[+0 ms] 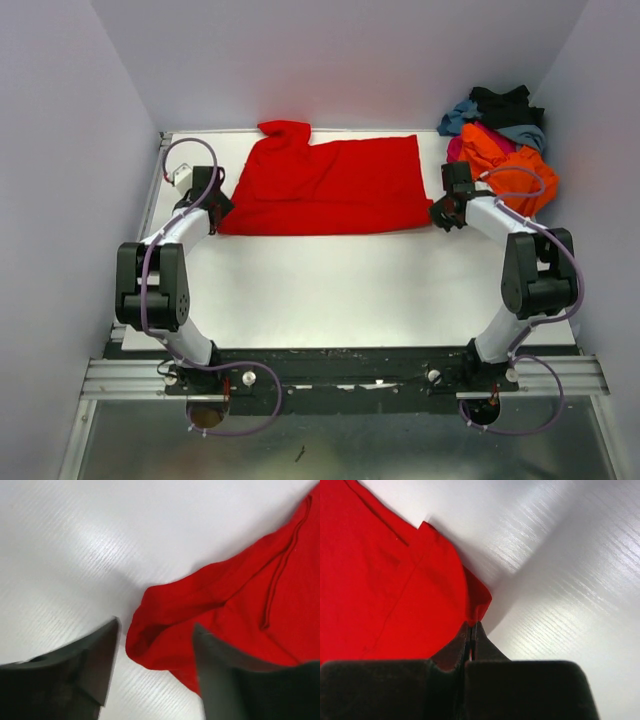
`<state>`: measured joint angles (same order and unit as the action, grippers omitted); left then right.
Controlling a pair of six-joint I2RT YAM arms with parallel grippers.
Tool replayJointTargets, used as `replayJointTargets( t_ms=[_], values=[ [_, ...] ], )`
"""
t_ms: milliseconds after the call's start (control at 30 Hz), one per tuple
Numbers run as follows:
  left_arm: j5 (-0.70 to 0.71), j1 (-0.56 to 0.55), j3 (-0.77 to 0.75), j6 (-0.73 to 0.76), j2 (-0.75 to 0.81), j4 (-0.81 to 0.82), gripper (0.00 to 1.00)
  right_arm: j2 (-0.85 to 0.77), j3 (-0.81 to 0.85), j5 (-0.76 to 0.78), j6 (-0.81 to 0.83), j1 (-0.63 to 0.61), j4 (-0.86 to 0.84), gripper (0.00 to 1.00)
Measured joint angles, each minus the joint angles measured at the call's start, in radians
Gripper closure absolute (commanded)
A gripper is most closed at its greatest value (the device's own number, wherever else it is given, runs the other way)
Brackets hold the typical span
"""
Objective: Fold and stack the t-shirts
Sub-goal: Fold the flattened tshirt in 1/3 of the way
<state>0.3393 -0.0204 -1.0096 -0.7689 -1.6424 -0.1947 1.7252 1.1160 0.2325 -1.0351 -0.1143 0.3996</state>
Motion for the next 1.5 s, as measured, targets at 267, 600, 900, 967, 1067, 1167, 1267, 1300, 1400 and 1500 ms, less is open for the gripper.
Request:
replayJointTargets(
  t_ms=[267,600,900,967,1067,1167,1267,1300,1400,1500],
  values=[
    [-0.013,0.005,0.083,-0.029,0.108,-0.014,0.43,-0.005,-0.027,0.001,0.000,0.000,0.004,0.99],
    [-0.081,-0.016,0.339,-0.192,0.264,0.112,0.41,-0.005,-0.027,0.000,0.000,0.000,0.006,0.99],
    [-0.119,-0.021,0.291,-0.250,0.063,0.275,0.46,-0.005,-0.027,0.000,0.000,-0.002,0.006,0.99],
    [-0.119,-0.021,0.280,-0.250,0.045,0.283,0.53,-0.005,-0.027,0.000,0.000,-0.003,0.006,0.99],
    [-0.116,-0.021,0.262,-0.250,0.028,0.282,0.79,-0.005,-0.027,0.000,0.000,-0.003,0.006,0.99],
    [-0.111,-0.021,0.242,-0.248,0.013,0.278,1.00,-0.005,-0.027,0.000,0.000,-0.003,0.006,0.99],
    [-0.102,-0.021,0.229,-0.243,0.008,0.267,1.00,-0.005,-0.027,0.000,0.000,-0.003,0.006,0.99],
    [-0.093,-0.021,0.226,-0.238,0.009,0.260,1.00,-0.006,-0.027,0.000,0.000,-0.003,0.006,0.99],
    [-0.076,-0.021,0.219,-0.221,0.022,0.239,1.00,-0.012,-0.025,0.000,0.000,-0.003,0.011,0.99],
    [-0.065,-0.021,0.172,-0.196,0.056,0.183,1.00,-0.018,0.008,-0.002,0.000,-0.003,0.043,0.99]
  ],
)
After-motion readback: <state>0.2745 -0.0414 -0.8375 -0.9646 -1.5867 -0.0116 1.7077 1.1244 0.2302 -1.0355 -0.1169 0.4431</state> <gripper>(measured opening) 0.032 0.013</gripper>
